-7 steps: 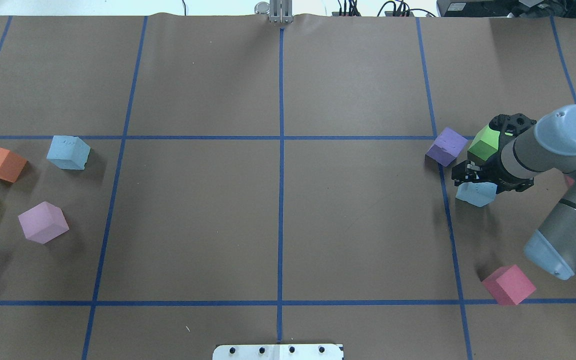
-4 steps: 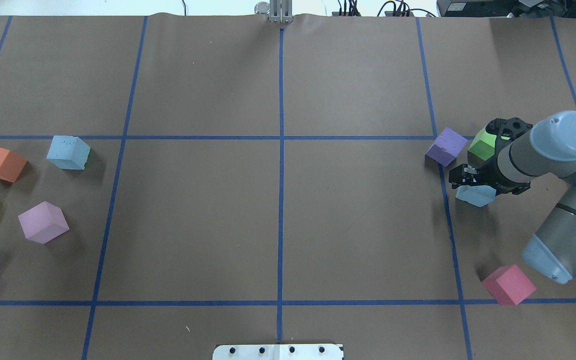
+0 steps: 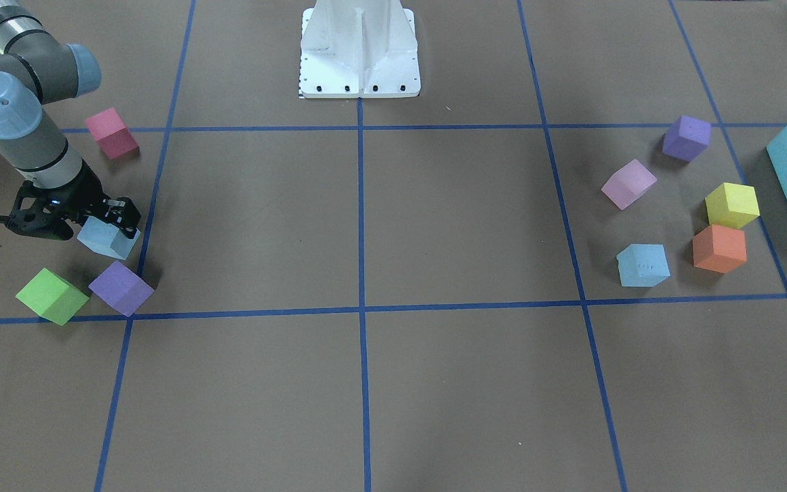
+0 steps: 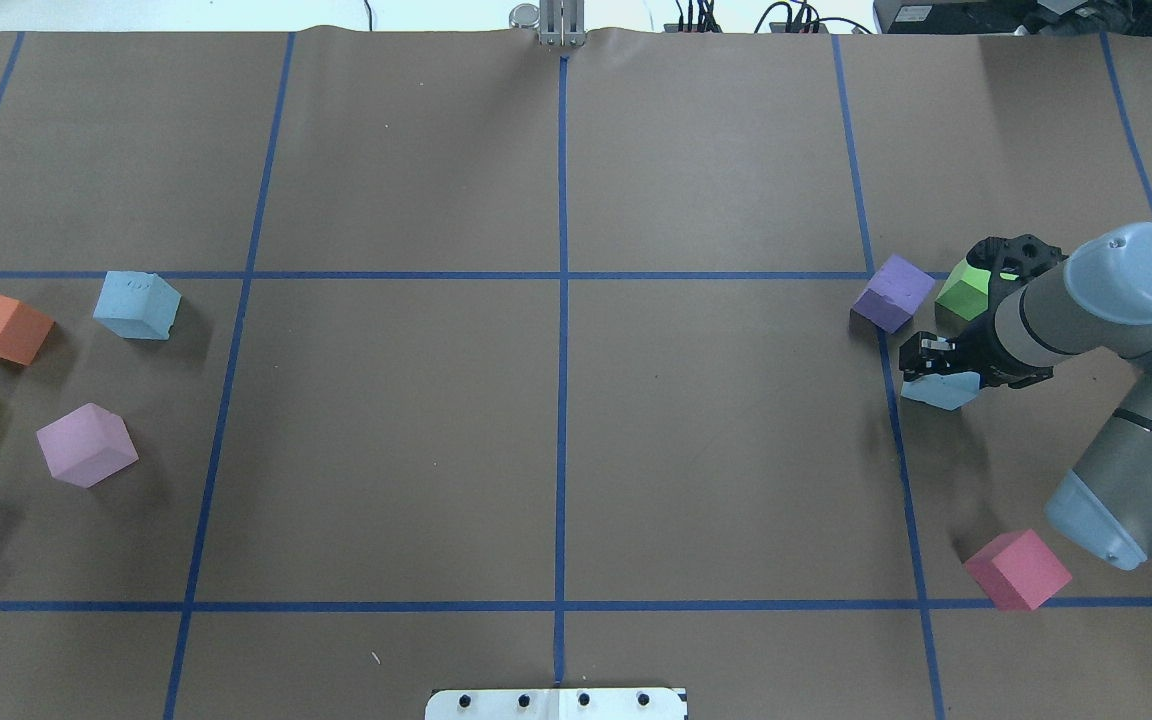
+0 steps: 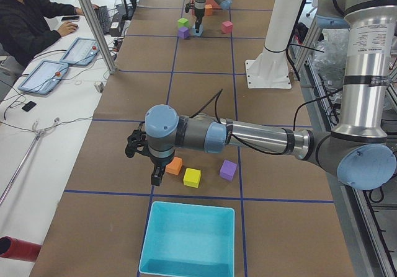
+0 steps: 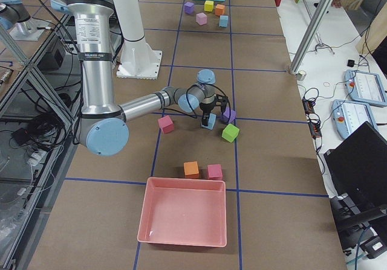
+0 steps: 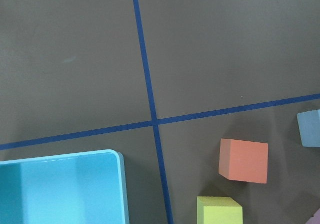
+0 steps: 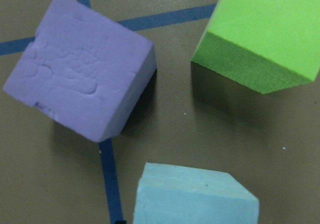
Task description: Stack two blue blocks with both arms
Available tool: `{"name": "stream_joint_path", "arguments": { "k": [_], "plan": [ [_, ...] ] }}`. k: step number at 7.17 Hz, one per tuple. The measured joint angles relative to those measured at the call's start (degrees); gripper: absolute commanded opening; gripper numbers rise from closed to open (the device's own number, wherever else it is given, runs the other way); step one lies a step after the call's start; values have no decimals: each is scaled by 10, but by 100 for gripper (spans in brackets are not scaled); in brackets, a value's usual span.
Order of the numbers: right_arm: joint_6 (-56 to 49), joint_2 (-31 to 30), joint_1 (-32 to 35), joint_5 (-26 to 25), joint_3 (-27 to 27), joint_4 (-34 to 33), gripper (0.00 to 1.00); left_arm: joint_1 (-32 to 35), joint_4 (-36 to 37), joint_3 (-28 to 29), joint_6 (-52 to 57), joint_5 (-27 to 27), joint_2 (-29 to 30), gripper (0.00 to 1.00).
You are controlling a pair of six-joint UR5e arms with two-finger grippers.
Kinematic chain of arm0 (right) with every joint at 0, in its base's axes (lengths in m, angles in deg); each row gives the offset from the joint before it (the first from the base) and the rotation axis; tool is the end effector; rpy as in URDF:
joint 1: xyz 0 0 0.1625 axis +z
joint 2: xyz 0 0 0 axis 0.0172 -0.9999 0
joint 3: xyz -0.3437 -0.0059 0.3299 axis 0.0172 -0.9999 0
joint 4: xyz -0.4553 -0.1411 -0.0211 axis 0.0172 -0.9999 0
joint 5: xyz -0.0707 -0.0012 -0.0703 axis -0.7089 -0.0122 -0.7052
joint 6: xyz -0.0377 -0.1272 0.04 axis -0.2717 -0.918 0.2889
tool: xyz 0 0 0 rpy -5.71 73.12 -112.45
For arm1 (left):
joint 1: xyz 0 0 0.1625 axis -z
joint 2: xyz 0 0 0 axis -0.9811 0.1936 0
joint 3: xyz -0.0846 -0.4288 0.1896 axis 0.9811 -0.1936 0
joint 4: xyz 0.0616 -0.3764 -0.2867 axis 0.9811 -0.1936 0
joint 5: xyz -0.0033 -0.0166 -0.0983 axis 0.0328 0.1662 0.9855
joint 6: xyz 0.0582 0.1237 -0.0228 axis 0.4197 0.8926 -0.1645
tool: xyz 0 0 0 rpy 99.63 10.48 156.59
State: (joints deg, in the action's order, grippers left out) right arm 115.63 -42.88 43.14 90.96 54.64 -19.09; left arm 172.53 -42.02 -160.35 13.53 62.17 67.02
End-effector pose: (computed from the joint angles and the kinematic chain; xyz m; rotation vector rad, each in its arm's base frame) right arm -0.3980 -0.4900 0.5631 0.0092 -0.7701 0.1985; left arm -0.0664 -0.5669 0.6452 0.2152 0.8279 0.0929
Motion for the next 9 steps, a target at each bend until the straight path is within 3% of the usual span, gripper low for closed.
{"name": "stream_joint_path", "arguments": {
  "k": [6, 9],
  "plan": [
    [-5, -9, 24, 32, 52, -5, 57, 0, 0, -3, 0, 0, 0, 100],
    [-6, 25, -4, 32, 67, -13, 57, -36, 1, -36, -105, -1, 1, 100]
  ]
}}
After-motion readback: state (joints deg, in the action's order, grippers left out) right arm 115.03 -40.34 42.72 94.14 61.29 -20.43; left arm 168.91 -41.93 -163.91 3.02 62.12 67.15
